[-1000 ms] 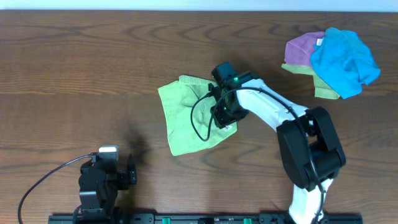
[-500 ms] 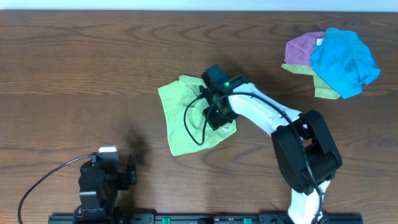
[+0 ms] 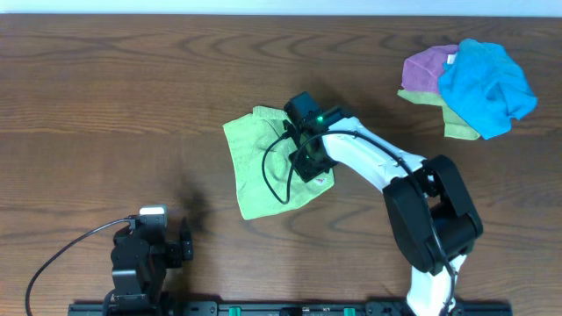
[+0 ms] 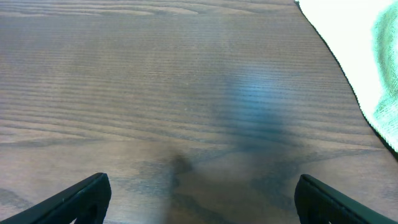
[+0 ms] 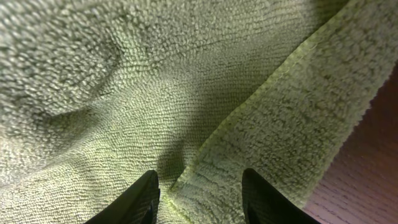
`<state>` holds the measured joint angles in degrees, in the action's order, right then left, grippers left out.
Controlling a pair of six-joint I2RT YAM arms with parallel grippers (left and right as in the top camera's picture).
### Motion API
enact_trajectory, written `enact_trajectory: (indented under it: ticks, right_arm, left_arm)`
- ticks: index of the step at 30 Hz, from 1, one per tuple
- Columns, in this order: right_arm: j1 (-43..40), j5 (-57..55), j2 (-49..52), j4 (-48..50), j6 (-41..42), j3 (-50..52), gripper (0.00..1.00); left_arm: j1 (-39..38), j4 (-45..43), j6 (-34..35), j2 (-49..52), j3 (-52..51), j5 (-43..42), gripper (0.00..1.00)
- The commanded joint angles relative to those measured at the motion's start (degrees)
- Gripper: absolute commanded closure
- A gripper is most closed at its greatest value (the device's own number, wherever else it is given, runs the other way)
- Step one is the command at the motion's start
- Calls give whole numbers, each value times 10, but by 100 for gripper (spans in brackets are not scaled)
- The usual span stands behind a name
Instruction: Fold the cloth
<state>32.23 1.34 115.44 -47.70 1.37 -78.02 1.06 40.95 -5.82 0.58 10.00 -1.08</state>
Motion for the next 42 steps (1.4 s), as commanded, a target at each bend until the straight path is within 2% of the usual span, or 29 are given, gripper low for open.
enact_trajectory:
  ticks: [1, 8, 13, 16, 20, 24, 30, 33, 37, 42]
  right_arm:
    - [5, -11, 0, -1, -8, 2, 56]
    - [5, -11, 1, 4, -8, 7, 58]
    - [5, -11, 1, 6, -8, 17, 66]
    - [5, -12, 1, 8, -8, 16, 76]
    - [5, -27, 1, 9, -8, 16, 99]
    - [5, -40, 0, 0, -5, 15, 99]
    - [4, -89, -19, -14, 46, 14, 99]
    - [4, -104, -45, -14, 71, 14, 99]
    - [3, -135, -87, -14, 102, 14, 99]
    - [-2, -151, -129, -14, 115, 14, 99]
  left_arm:
    - [-1, 8, 3, -4, -8, 0, 5]
    - [-1, 8, 3, -4, -8, 0, 5]
    - [-1, 8, 3, -4, -8, 0, 5]
    - [-1, 8, 3, -4, -8, 0, 5]
    - [-1, 8, 3, -4, -8, 0, 5]
    - [-1, 8, 3, -4, -8, 0, 5]
    - [-1, 5, 7, -4, -8, -5, 5]
    - [-1, -5, 64, -4, -8, -31, 5]
    - [-1, -26, 83, -2, 4, -116, 5]
    - [-1, -13, 134, 30, 46, -137, 4]
